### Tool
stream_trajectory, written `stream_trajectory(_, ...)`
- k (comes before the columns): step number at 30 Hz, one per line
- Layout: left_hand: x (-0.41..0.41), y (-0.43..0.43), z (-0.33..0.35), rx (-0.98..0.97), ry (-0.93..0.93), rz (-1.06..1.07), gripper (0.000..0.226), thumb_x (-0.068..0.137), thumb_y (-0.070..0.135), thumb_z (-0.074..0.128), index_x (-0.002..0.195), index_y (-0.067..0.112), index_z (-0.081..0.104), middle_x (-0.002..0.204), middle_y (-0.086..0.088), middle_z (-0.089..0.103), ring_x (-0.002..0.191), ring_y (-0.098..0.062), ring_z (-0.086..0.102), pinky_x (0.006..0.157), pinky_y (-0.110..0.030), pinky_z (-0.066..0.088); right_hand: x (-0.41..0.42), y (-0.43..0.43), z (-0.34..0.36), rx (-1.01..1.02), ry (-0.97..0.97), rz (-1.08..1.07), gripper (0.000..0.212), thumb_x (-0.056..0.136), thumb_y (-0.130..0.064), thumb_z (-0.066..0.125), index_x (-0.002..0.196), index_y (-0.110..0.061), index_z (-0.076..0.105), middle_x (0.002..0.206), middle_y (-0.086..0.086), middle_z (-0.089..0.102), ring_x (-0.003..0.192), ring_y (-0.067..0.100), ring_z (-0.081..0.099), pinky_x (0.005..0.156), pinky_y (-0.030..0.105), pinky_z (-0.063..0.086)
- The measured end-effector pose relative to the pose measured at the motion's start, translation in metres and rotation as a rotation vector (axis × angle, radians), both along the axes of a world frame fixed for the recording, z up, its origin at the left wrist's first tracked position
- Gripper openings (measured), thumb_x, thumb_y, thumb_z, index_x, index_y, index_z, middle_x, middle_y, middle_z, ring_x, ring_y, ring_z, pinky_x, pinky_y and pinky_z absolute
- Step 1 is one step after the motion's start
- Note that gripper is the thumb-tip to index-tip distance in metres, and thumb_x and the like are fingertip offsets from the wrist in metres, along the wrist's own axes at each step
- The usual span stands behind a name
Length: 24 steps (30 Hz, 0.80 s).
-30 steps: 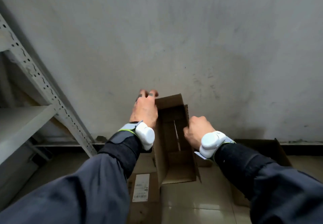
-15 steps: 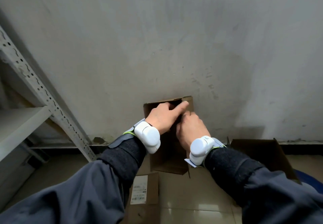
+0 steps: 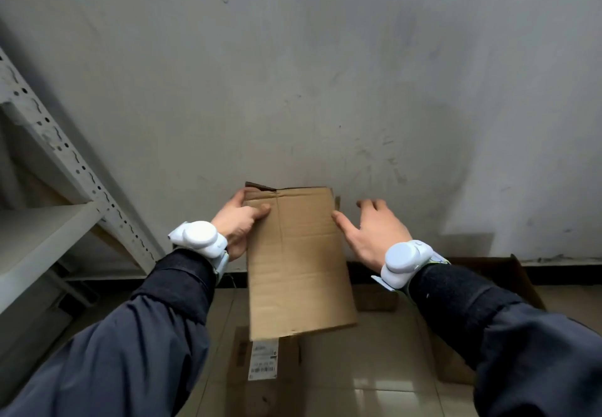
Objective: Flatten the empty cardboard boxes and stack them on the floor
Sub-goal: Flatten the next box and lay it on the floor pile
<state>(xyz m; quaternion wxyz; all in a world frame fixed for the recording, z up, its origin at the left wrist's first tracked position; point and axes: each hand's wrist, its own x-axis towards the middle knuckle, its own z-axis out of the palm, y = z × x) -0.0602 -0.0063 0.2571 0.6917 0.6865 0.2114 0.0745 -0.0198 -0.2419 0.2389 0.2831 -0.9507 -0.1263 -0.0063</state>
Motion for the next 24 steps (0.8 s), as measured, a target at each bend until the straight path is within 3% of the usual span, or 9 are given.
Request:
stream_trajectory(5,0.000,0.012,-0.004,0.107,-0.006,0.127,0.027,0.082,0.010,0.064,0.097,0.032,0.069,0.105,-0.006,0.070,0.097,-0.027,0.064,0.090,-0.045,0.053,0.000,0.006,-0.010,-0.032,0.173,0.069,0.054,0.097,-0.049,0.040,0.136,-0.014,0.049,0.134,0.017,0.052,0.121,0.035,0.052,0.098,0.037,0.043)
stream_trajectory(8,0.006,0.013,-0.002,0.101,-0.069,0.198,0.026,0.076,0.011,0.062,0.088,0.032,0.071,0.099,0.006,0.071,0.095,-0.018,0.061,0.081,-0.033,0.047,-0.002,0.012,-0.014,-0.064,0.285,0.080,0.044,0.095,-0.040,0.042,0.123,-0.007,0.052,0.122,0.018,0.059,0.103,0.037,0.056,0.084,0.037,0.046)
stream_trajectory(12,0.009,0.015,-0.006,0.090,-0.088,0.164,0.026,0.077,0.011,0.061,0.089,0.032,0.070,0.104,0.007,0.069,0.095,-0.017,0.060,0.081,-0.033,0.044,-0.003,0.012,-0.010,0.010,0.353,0.046,0.034,0.095,-0.038,0.042,0.105,-0.007,0.052,0.105,0.015,0.058,0.086,0.034,0.051,0.071,0.034,0.040)
stream_trajectory(16,0.009,0.014,-0.008,0.052,-0.106,0.167,0.027,0.085,0.003,0.058,0.094,0.027,0.067,0.102,0.004,0.068,0.092,-0.017,0.060,0.079,-0.032,0.045,-0.004,0.012,-0.009,-0.010,0.341,0.059,0.026,0.096,-0.028,0.044,0.079,-0.008,0.046,0.092,0.014,0.055,0.077,0.032,0.048,0.058,0.031,0.034)
stream_trajectory(19,0.010,0.011,-0.010,0.257,-0.091,0.194,0.024,0.088,0.009,0.061,0.104,0.026,0.068,0.106,-0.002,0.070,0.093,-0.020,0.062,0.077,-0.028,0.047,-0.007,0.013,-0.005,-0.056,0.285,0.042,0.019,0.097,-0.020,0.043,0.086,-0.005,0.045,0.104,0.020,0.059,0.077,0.034,0.048,0.065,0.029,0.038)
stream_trajectory(20,0.010,0.010,-0.012,0.424,-0.034,0.181,0.023,0.092,0.018,0.062,0.114,0.026,0.066,0.115,-0.006,0.068,0.102,-0.023,0.062,0.082,-0.028,0.048,-0.008,0.013,-0.003,-0.046,0.265,0.030,0.017,0.097,-0.020,0.042,0.089,-0.005,0.045,0.108,0.021,0.059,0.077,0.034,0.049,0.066,0.030,0.039)
stream_trajectory(22,0.010,0.002,-0.015,0.700,0.163,0.084,0.049,0.094,0.051,0.056,0.140,0.033,0.050,0.138,-0.014,0.052,0.130,-0.031,0.050,0.107,-0.034,0.040,-0.008,0.015,0.000,-0.020,0.233,0.006,0.016,0.098,-0.020,0.042,0.093,-0.005,0.044,0.112,0.022,0.058,0.076,0.034,0.050,0.066,0.031,0.040)
stream_trajectory(24,0.010,-0.015,-0.013,0.712,0.282,-0.001,0.080,0.087,0.077,0.044,0.156,0.040,0.024,0.157,-0.016,0.030,0.147,-0.032,0.029,0.120,-0.042,0.023,-0.009,0.019,0.001,0.004,0.208,-0.006,0.015,0.098,-0.019,0.043,0.097,-0.004,0.046,0.113,0.024,0.058,0.082,0.039,0.054,0.067,0.032,0.040)
